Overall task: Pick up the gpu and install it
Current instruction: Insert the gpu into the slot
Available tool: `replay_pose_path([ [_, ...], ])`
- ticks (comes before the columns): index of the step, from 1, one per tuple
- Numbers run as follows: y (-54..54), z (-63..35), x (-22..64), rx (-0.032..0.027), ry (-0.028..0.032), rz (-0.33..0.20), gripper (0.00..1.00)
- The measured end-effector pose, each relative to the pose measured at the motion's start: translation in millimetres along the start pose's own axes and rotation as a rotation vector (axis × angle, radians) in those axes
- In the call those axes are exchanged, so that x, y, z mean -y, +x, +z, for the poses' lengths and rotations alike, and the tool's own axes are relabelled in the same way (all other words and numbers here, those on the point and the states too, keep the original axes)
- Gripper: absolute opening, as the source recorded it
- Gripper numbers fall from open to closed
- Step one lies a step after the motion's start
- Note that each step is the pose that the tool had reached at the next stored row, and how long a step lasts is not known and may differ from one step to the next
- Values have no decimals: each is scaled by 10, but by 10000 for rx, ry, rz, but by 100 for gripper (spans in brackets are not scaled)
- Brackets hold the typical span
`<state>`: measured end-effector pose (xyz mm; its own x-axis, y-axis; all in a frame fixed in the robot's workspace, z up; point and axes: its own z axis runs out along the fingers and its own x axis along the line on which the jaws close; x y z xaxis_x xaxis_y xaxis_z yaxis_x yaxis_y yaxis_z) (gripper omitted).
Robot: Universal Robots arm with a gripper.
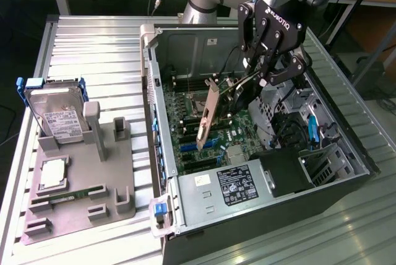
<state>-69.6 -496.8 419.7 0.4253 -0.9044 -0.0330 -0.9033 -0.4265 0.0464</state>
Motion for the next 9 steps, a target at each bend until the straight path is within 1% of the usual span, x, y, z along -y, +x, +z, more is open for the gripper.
replay_pose_path([
  [9,0,0,0,0,1,-1,27],
])
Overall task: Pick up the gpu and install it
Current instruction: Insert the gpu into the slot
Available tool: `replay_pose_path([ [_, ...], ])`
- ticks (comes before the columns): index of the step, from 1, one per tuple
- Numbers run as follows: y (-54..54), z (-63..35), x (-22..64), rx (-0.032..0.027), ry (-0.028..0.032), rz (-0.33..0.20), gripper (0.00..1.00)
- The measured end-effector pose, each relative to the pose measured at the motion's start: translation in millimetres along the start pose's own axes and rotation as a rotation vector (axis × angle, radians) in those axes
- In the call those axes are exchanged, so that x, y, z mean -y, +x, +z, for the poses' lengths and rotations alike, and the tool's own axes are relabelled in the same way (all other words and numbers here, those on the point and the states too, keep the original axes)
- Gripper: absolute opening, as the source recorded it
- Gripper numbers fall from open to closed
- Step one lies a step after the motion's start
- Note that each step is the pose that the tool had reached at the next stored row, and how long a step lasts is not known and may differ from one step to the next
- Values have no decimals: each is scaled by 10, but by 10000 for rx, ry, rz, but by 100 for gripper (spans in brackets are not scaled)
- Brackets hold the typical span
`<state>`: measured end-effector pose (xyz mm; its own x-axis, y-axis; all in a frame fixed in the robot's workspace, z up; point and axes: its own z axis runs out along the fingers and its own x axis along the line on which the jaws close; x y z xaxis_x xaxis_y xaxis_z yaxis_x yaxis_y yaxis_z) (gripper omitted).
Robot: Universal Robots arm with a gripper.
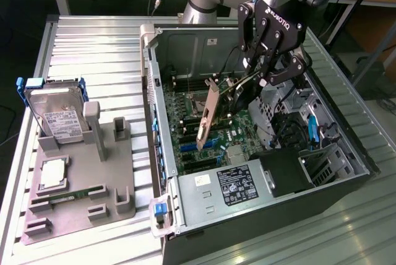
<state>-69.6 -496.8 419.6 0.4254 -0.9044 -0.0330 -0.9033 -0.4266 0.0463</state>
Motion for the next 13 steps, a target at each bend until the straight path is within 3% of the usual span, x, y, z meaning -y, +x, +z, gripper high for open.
replay_pose_path([
  [6,0,0,0,4,-2,77,27],
  [13,0,13,1,83,52,1716,27],
])
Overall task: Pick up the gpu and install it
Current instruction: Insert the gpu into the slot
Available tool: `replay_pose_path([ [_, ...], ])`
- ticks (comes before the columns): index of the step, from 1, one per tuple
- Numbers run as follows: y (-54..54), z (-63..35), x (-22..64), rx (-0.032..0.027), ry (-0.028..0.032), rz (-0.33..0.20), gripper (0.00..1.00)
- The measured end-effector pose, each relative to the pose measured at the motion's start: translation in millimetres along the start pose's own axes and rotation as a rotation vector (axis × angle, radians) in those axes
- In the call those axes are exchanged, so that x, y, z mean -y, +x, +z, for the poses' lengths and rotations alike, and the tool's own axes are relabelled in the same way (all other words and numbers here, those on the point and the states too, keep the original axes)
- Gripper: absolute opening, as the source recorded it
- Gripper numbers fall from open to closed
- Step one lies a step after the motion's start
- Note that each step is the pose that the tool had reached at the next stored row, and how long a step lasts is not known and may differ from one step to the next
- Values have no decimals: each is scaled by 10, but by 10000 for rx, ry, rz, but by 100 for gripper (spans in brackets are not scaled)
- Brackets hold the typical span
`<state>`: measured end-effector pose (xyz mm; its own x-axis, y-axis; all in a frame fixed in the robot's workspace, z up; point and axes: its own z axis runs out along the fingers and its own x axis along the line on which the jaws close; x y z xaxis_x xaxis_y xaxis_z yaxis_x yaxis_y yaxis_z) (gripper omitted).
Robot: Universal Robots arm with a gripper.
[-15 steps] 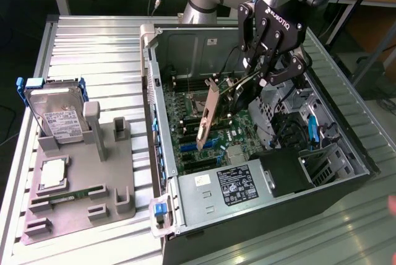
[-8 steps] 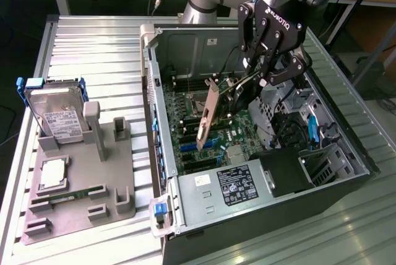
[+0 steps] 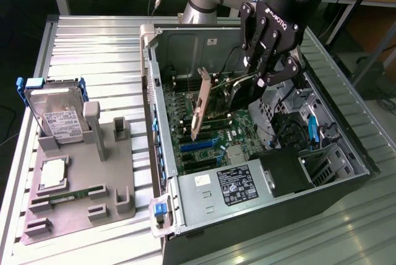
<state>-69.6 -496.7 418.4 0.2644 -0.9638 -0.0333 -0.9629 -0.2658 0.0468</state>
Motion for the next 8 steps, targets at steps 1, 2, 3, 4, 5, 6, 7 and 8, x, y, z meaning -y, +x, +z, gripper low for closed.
replay_pose_path([
  [1,0,1,0,8,5,180,27],
  [2,0,2,0,16,11,351,27],
  [3,0,4,0,24,16,522,27],
  [4,0,6,0,35,24,760,27],
  [5,0,7,0,43,30,933,27],
  [6,0,8,1,52,35,1110,27],
  [7,0,9,0,58,40,1233,27],
  [8,0,9,1,65,45,1389,27],
])
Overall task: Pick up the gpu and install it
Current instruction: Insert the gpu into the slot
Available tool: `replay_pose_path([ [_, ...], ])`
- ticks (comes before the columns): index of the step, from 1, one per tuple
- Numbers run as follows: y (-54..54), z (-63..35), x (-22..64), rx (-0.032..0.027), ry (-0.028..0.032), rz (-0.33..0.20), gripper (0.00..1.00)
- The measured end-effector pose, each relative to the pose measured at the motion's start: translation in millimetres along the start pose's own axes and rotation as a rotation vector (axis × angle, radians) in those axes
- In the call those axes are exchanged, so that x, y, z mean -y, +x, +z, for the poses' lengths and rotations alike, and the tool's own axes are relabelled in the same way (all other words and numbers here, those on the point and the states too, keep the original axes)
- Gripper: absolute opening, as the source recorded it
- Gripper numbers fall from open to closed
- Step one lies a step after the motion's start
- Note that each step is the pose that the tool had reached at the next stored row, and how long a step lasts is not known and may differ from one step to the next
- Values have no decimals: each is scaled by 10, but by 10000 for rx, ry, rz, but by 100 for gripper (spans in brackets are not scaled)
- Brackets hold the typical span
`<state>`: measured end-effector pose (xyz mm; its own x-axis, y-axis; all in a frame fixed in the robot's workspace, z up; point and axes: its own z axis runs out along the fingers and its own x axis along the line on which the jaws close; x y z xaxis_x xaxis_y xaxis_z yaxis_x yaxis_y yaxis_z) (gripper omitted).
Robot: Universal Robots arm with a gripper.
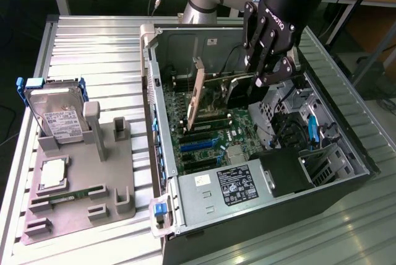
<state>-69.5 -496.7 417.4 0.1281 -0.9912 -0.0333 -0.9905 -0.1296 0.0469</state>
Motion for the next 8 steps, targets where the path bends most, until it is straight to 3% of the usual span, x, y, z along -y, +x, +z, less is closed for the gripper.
replay_pose_path([
  [1,0,1,0,11,7,235,27],
  [4,0,2,0,11,10,238,27],
  [6,-1,16,1,1,85,238,27],
  [8,0,60,2,-2,109,255,27],
])
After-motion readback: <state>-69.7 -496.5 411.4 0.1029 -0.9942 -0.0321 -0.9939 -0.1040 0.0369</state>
